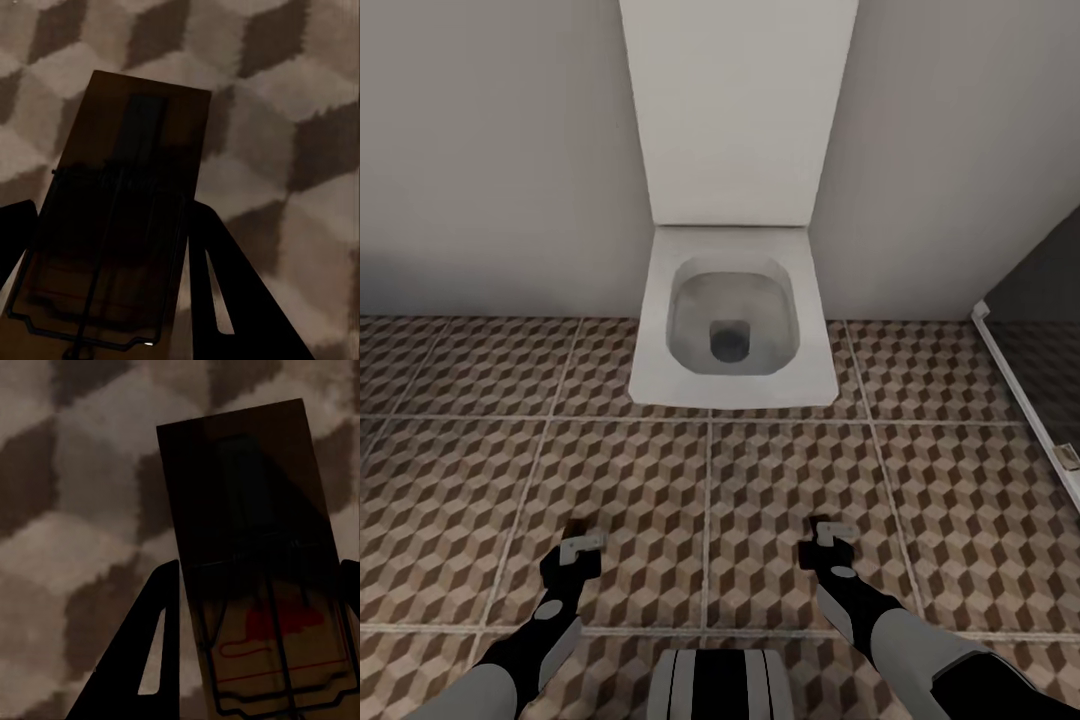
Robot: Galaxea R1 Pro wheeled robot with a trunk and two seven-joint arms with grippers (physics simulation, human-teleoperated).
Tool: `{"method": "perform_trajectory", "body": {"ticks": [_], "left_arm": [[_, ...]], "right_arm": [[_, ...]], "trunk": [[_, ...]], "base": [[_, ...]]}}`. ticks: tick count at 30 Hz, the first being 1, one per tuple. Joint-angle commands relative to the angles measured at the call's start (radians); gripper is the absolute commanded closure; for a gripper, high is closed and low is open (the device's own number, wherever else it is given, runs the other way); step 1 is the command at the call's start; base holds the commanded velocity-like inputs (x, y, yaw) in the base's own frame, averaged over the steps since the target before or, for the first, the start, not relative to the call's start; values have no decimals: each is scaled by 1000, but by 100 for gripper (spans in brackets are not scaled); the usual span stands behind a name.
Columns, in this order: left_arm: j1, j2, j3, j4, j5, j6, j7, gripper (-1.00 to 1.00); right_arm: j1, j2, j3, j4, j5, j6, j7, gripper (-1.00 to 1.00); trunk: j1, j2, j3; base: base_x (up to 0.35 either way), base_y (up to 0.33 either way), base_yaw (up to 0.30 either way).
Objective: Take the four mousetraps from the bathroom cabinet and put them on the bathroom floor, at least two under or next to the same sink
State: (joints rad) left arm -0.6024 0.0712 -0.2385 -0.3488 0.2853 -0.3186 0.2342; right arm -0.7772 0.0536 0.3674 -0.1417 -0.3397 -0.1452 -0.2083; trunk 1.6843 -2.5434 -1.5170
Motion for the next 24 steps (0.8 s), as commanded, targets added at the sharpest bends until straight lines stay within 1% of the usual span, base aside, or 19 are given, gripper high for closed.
{"method": "perform_trajectory", "body": {"ticks": [1, 12, 16, 24], "left_arm": [[0, 1, -9, -1, 6, -3, 7, 100], [0, -1, -9, -4, 5, -3, 9, 100], [0, 0, -9, -4, 5, -2, 10, 100], [0, 0, -9, -4, 6, -3, 10, 100]], "right_arm": [[-1, 0, 8, 1, -12, -5, -2, 100], [-1, 0, 8, 1, -12, -5, -2, 100], [-1, 0, 8, 1, -12, -5, -2, 100], [-1, 0, 8, 1, -12, -5, -2, 100]], "trunk": [[0, 0, -1], [0, 0, -1], [0, 0, -1], [0, 0, -1]], "base": [[27, 27, 0], [23, 6, 0], [229, 0, 0], [308, 0, 0]]}}
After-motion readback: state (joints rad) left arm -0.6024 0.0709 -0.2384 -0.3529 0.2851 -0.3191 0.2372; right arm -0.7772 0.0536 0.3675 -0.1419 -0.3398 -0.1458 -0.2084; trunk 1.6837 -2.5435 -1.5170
